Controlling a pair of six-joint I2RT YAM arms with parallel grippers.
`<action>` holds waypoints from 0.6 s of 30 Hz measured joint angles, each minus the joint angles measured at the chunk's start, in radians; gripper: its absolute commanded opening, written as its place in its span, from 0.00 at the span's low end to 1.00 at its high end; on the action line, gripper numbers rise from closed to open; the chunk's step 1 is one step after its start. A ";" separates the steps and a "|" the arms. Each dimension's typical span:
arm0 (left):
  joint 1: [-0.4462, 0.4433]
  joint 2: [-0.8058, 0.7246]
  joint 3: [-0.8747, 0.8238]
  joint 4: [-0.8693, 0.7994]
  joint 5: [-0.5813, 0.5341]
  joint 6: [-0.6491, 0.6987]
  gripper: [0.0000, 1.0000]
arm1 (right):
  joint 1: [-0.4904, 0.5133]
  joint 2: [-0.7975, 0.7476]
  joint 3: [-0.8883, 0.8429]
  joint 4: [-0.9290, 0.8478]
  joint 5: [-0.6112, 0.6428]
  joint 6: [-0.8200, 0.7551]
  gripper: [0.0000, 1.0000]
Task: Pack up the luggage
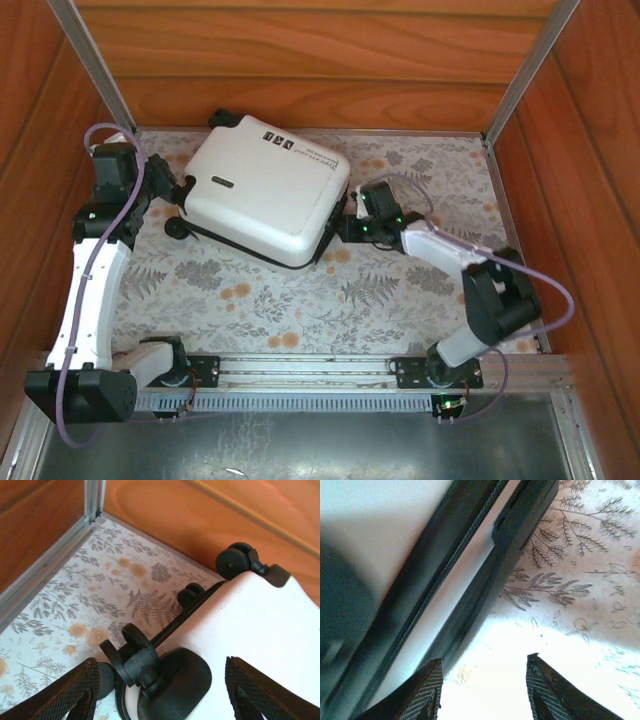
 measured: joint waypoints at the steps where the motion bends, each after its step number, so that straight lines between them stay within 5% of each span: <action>1: -0.005 0.004 -0.005 0.000 0.005 0.000 0.70 | 0.003 -0.053 -0.068 0.051 0.004 -0.032 0.54; 9: -0.014 0.032 -0.121 -0.008 0.017 -0.039 0.71 | 0.169 -0.344 -0.574 0.499 0.030 -0.252 0.57; 18: -0.014 -0.027 -0.201 -0.014 -0.078 -0.130 0.74 | 0.340 -0.227 -0.627 0.860 0.063 -0.397 0.57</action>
